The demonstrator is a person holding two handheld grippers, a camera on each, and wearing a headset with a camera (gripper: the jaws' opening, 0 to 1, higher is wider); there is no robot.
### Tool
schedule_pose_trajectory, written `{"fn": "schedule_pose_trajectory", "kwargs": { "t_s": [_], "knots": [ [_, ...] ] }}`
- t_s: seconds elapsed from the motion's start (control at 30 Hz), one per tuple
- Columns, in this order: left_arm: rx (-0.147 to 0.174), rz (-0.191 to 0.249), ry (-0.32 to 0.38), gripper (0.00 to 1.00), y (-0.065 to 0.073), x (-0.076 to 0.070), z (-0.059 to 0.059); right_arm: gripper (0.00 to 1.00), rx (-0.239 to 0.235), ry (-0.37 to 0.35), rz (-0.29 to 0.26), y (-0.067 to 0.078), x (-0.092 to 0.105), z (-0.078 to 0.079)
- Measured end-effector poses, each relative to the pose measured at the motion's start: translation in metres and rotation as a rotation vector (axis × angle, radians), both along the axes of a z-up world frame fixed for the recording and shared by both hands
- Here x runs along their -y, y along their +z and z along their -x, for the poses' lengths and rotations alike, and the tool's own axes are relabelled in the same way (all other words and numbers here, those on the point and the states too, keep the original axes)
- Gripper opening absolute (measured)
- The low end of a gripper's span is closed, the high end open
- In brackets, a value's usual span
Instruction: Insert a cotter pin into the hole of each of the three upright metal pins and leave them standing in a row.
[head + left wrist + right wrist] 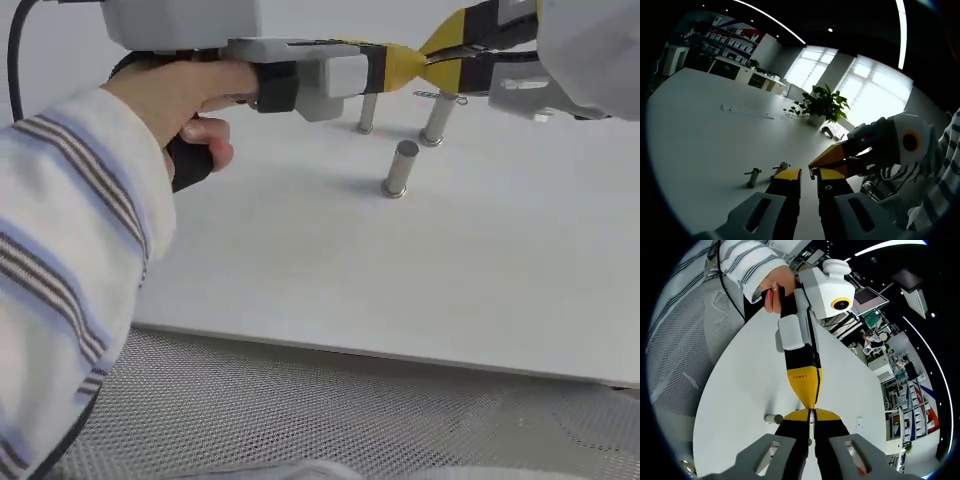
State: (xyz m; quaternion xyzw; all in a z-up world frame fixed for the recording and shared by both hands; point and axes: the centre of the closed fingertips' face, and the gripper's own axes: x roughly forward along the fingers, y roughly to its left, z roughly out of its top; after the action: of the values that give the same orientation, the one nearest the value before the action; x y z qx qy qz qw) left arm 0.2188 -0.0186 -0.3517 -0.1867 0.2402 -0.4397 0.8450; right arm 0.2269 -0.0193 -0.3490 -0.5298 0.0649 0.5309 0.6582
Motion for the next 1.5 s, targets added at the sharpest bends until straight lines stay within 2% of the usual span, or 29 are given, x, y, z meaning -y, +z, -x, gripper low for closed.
{"fn": "schedule_pose_trajectory", "kwargs": {
  "t_s": [0.13, 0.17, 0.2, 0.37, 0.63, 0.77, 0.83, 0.93, 1.0, 1.07, 1.17, 1.27, 1.3, 1.4, 1.47, 1.5],
  "knots": [
    [-0.007, 0.000, -0.007, 0.04, -0.001, 0.000, 0.002, 0.00, 0.000, -0.001, -0.002, 0.001, 0.000, -0.001],
    [-0.009, 0.001, -0.007, 0.03, -0.001, 0.001, 0.002, 0.00, 0.003, -0.002, -0.002, 0.001, -0.003, 0.011],
    [-0.008, 0.003, -0.008, 0.03, 0.000, 0.001, 0.002, 0.00, 0.004, -0.002, -0.001, 0.001, -0.004, 0.013],
    [-0.015, 0.019, -0.007, 0.00, 0.002, 0.003, 0.002, 0.00, -0.001, -0.006, -0.004, 0.001, -0.004, 0.012],
    [-0.021, 0.027, -0.010, 0.00, 0.005, 0.003, 0.002, 0.00, -0.001, -0.014, -0.014, 0.004, -0.005, 0.020],
    [-0.039, 0.023, -0.028, 0.00, 0.004, 0.002, 0.005, 0.00, -0.010, -0.011, -0.017, 0.003, -0.007, 0.021],
    [-0.065, 0.031, -0.015, 0.00, 0.003, 0.001, 0.004, 0.00, -0.004, -0.009, -0.017, 0.003, -0.007, 0.022],
    [-0.043, 0.005, -0.017, 0.00, 0.004, 0.000, 0.005, 0.00, -0.020, -0.019, -0.033, 0.002, -0.010, 0.026],
    [-0.039, -0.012, -0.024, 0.00, 0.002, 0.000, 0.006, 0.00, -0.041, -0.021, -0.038, 0.001, -0.011, 0.029],
    [-0.033, -0.023, -0.024, 0.00, 0.002, 0.000, 0.006, 0.00, -0.041, -0.017, -0.043, -0.001, -0.011, 0.030],
    [-0.049, -0.023, -0.019, 0.00, -0.001, 0.000, 0.006, 0.00, -0.058, -0.027, -0.044, -0.004, -0.012, 0.031],
    [-0.045, -0.026, -0.022, 0.00, -0.002, 0.001, 0.007, 0.01, -0.070, -0.043, -0.049, -0.008, -0.012, 0.031],
    [-0.043, -0.026, -0.023, 0.00, -0.001, 0.001, 0.007, 0.07, -0.079, -0.048, -0.053, -0.009, -0.008, 0.024],
    [-0.036, -0.038, -0.024, 0.00, -0.002, -0.001, 0.007, 0.16, -0.120, -0.070, -0.081, -0.011, -0.006, 0.024],
    [-0.018, -0.053, -0.035, 0.00, -0.002, -0.003, 0.008, 0.17, -0.156, -0.088, -0.098, -0.012, -0.003, 0.023],
    [0.008, -0.070, -0.050, 0.00, -0.002, -0.004, 0.010, 0.17, -0.185, -0.106, -0.114, -0.014, -0.003, 0.026]
  ]
}}
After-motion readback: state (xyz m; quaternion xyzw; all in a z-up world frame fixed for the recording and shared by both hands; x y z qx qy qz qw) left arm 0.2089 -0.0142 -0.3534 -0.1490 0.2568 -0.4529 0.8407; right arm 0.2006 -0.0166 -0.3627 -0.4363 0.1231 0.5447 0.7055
